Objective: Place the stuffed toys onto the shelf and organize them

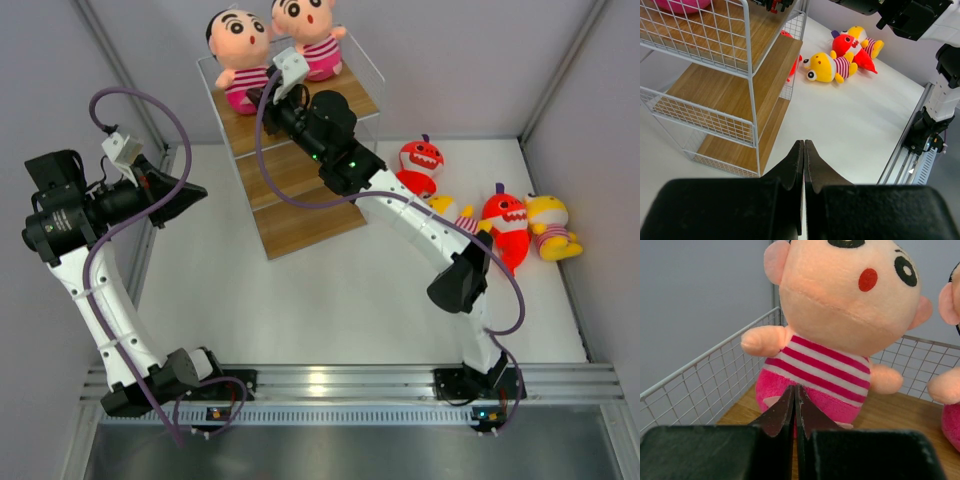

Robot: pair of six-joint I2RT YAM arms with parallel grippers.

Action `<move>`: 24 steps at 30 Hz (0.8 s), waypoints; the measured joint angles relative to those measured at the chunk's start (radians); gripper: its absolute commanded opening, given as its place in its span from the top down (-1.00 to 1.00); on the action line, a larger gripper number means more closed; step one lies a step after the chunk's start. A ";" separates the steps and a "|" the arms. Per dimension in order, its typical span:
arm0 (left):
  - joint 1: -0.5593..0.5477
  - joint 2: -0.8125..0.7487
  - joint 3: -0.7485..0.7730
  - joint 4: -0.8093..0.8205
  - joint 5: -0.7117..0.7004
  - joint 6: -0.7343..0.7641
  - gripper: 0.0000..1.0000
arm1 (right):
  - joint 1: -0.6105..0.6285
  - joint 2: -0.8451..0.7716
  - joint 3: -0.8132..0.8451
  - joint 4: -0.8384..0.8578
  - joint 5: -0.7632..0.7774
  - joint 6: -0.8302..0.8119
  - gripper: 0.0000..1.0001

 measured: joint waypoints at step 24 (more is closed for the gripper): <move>0.000 0.000 -0.008 0.000 0.000 0.001 0.96 | -0.005 0.031 0.047 0.022 -0.024 -0.015 0.31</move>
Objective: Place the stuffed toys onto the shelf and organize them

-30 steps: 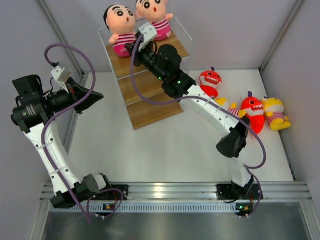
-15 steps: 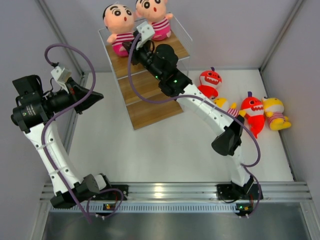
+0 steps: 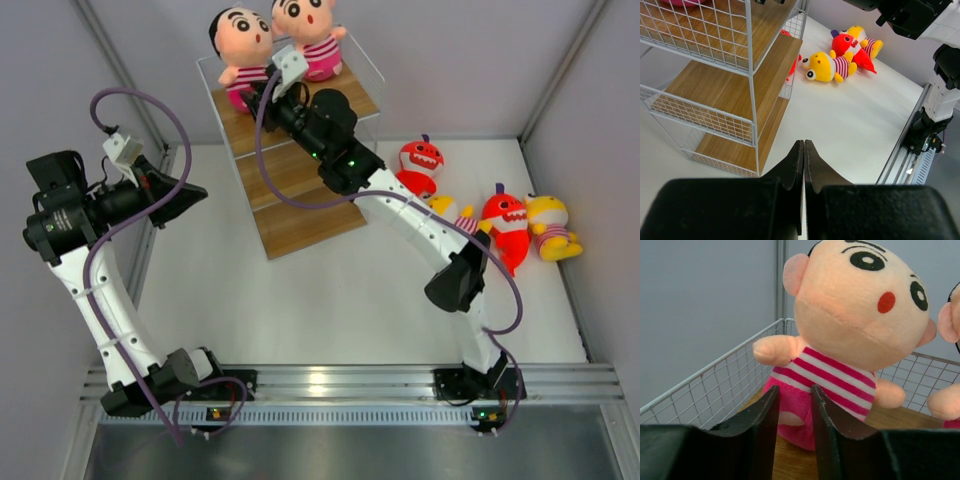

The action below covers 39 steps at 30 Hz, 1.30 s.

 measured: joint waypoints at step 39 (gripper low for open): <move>0.000 -0.035 -0.402 0.069 -0.596 -0.016 0.13 | -0.722 -0.834 -0.645 -0.550 -0.037 0.210 -0.99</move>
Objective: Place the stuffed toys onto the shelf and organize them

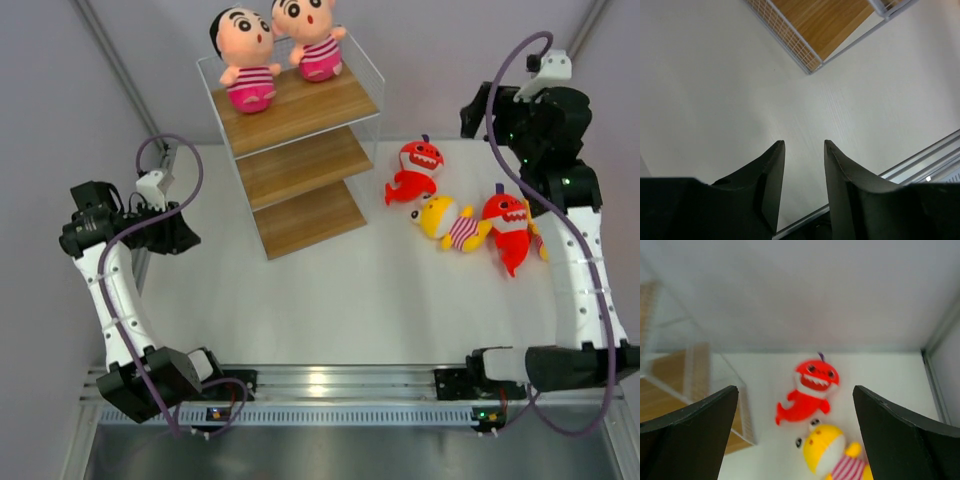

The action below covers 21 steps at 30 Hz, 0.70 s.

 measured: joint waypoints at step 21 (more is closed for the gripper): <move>0.000 -0.012 -0.097 0.070 -0.111 -0.019 0.06 | -0.173 0.395 -0.374 -0.087 -0.100 0.146 -0.41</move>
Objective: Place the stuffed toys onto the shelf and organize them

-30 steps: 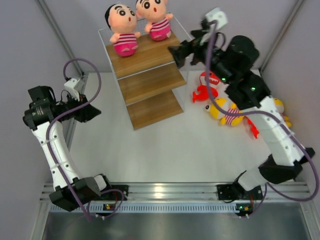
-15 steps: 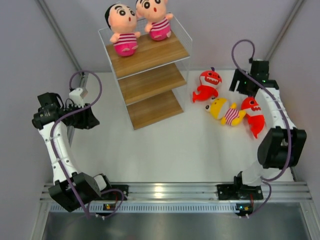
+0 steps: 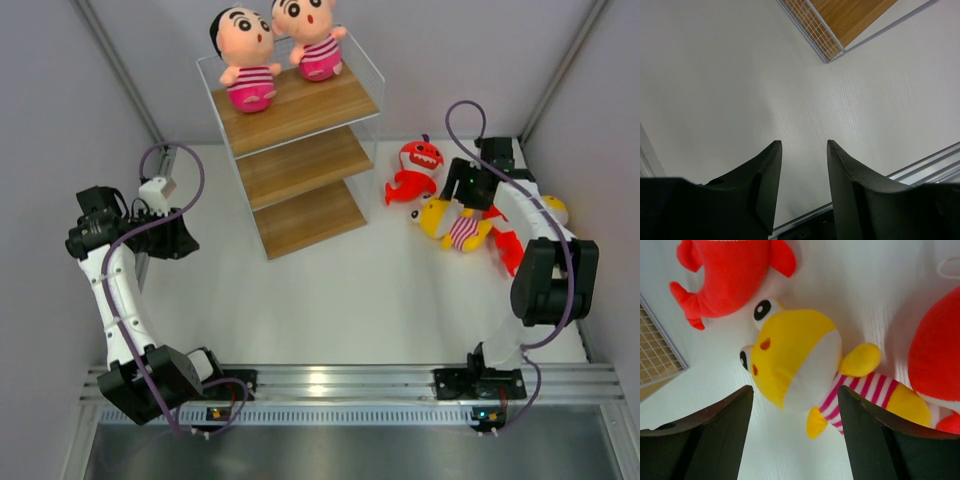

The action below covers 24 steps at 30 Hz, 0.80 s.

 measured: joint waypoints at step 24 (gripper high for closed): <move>0.000 0.000 0.000 0.001 0.010 -0.011 0.06 | 0.098 -0.106 -0.142 0.131 0.122 0.146 1.00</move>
